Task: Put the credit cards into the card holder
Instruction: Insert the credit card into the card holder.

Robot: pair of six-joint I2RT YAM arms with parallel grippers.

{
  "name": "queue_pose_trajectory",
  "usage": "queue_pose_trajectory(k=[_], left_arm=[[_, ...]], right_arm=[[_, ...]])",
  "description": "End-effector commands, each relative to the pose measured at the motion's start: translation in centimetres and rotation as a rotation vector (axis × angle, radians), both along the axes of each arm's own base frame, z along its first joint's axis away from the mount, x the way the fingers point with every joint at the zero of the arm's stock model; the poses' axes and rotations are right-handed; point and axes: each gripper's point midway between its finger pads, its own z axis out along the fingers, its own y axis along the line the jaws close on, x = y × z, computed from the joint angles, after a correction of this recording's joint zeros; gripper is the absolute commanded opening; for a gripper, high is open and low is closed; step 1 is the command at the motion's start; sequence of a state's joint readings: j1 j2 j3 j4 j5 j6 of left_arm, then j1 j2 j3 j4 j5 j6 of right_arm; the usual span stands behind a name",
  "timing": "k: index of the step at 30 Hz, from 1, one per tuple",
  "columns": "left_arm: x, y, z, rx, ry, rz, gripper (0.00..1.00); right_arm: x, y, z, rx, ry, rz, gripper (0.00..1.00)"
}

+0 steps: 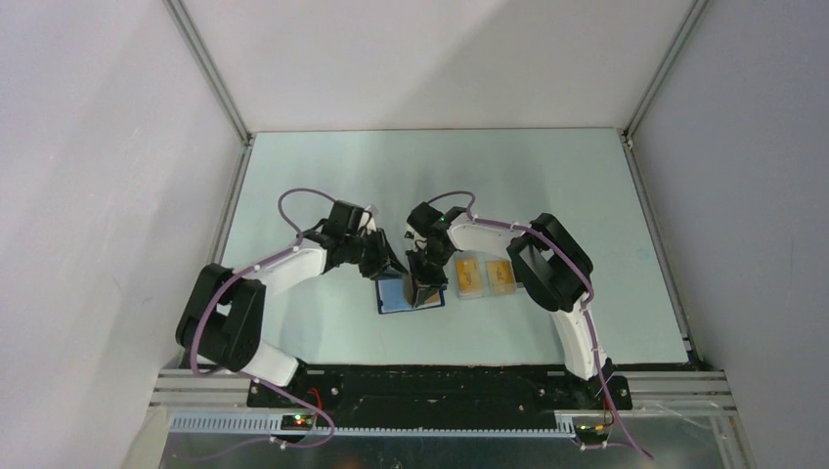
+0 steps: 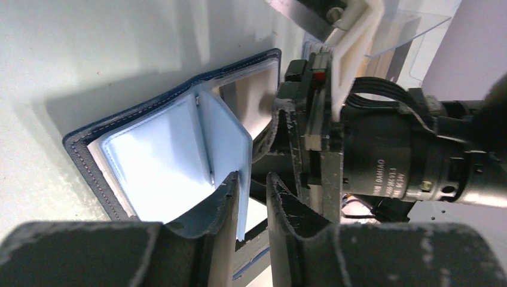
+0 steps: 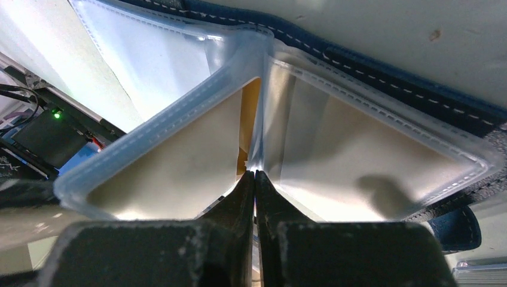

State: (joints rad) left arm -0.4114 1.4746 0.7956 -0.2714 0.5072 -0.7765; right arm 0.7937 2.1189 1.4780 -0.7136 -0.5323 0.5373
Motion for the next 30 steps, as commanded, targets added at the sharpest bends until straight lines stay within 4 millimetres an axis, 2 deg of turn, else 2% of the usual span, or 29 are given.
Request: queue_pose_trajectory(k=[1,10,17,23,30], left_arm=[[0.5,-1.1,0.5,-0.027,-0.03,-0.048,0.27],[1.3,-1.2,1.0,-0.029,-0.05,-0.024,0.27],[1.3,-1.9,1.2,-0.049,-0.04,-0.037,0.27],[1.2,-3.8,2.0,-0.064,-0.054,-0.081,0.35],[1.2,-5.3,0.7,-0.045,-0.013,-0.093,0.38]], right_arm=[[1.0,0.5,3.0,0.068,-0.054,0.008,0.08],[1.1,0.2,6.6,0.144,-0.079,-0.018,0.14],[1.7,-1.3,7.1,0.132,-0.094,-0.05,0.16],[3.0,-3.8,7.9,0.081,-0.157,-0.079,0.17],[3.6,-5.8,7.0,-0.016,-0.195,-0.088,0.17]])
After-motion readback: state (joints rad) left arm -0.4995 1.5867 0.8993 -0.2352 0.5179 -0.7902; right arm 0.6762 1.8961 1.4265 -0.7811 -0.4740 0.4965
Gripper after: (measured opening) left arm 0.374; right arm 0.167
